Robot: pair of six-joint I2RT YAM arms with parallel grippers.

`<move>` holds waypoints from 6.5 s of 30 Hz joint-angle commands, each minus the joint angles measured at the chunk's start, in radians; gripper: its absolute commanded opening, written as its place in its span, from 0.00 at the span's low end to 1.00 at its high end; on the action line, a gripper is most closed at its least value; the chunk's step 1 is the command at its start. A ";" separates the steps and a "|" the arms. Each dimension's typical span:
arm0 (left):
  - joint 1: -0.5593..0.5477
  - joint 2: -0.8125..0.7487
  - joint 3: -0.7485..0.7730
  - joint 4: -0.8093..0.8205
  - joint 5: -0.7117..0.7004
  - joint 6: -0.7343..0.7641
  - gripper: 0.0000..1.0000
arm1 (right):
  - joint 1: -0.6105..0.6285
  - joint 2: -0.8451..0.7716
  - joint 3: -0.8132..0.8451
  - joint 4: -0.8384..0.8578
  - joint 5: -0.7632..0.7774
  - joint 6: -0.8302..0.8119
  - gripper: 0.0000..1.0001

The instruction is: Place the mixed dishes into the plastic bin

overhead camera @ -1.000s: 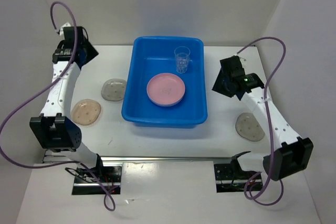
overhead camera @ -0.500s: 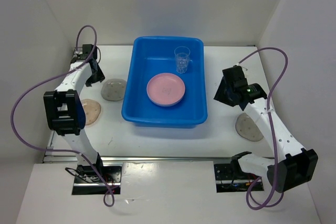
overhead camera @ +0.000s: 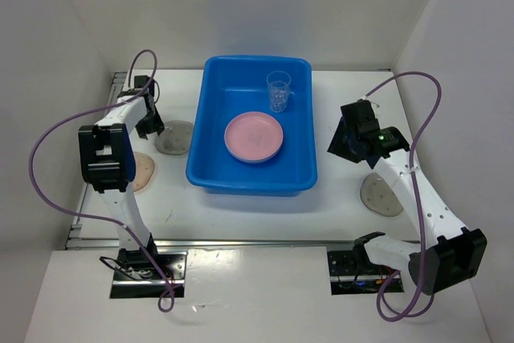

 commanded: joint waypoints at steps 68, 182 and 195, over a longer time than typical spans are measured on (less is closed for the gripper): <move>-0.499 -0.283 0.120 0.016 0.342 -0.103 0.00 | 0.004 0.051 0.132 -0.003 0.050 -0.078 0.48; -0.053 -0.059 -0.202 -0.129 -0.129 -0.111 0.24 | 0.014 0.037 0.068 0.148 -0.016 -0.213 0.52; -0.053 -0.144 -0.104 -0.148 -0.109 -0.093 0.00 | 0.014 0.047 0.068 0.148 -0.007 -0.213 0.52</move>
